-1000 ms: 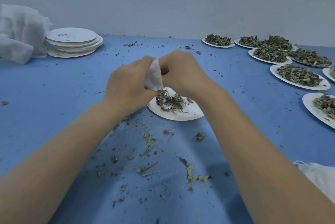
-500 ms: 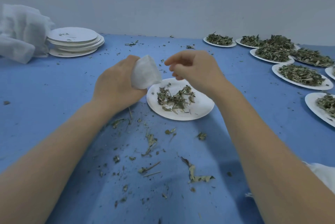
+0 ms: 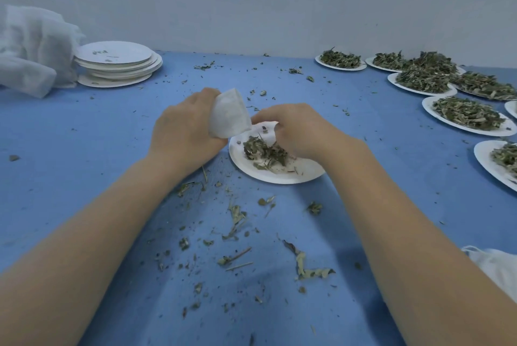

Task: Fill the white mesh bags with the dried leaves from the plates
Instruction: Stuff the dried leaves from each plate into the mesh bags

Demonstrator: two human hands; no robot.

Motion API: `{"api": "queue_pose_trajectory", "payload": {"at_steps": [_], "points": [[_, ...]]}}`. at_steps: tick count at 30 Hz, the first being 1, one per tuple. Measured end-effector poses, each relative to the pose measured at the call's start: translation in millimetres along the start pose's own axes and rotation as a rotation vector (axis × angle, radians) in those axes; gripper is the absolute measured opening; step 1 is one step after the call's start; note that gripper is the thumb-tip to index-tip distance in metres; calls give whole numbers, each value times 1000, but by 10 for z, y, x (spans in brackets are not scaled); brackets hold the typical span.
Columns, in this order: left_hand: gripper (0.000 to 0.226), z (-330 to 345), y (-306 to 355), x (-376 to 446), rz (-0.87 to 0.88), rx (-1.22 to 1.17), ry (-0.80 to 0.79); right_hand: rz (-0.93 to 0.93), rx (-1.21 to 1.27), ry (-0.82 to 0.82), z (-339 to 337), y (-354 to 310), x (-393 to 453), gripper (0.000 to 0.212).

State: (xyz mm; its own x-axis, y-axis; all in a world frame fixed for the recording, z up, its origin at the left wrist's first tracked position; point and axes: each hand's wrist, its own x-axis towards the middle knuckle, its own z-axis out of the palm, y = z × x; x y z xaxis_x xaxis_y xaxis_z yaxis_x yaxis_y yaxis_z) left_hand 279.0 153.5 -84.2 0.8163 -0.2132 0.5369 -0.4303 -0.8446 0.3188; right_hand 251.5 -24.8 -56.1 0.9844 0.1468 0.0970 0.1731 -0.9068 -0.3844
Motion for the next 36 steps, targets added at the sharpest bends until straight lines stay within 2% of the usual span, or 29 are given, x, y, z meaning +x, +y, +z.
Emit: {"api": "queue_pose_trajectory", "payload": {"at_steps": [3, 5, 7, 10, 13, 17, 25, 29, 32, 36], "points": [[49, 21, -2, -10, 13, 16, 3, -13, -193, -93, 89, -61, 16, 68], [48, 30, -1, -21, 28, 27, 14, -24, -228, -121, 95, -92, 18, 62], [48, 33, 3, -27, 34, 34, 27, -36, -184, -118, 56, -90, 18, 54], [48, 33, 5, -29, 33, 43, 31, -30, -75, -125, 3, -73, 15, 56], [48, 42, 0, -36, 43, 50, 25, -24, -147, -110, 31, -67, 21, 56], [48, 48, -10, -42, 49, 57, 18, -1, -234, -190, 89, -96, 14, 52], [48, 45, -21, -47, 56, 51, 2, -41, -7, -197, -129, -20, -59, 47], [48, 38, -29, -47, 54, 49, 6, -26, 17, -249, -200, -20, -100, 40], [48, 38, -31, -48, 58, 46, 14, -40, -3, -315, -149, -70, -99, 44], [50, 45, -38, -50, 56, 43, 20, -85, -39, -246, -62, -102, -104, 40]]}}
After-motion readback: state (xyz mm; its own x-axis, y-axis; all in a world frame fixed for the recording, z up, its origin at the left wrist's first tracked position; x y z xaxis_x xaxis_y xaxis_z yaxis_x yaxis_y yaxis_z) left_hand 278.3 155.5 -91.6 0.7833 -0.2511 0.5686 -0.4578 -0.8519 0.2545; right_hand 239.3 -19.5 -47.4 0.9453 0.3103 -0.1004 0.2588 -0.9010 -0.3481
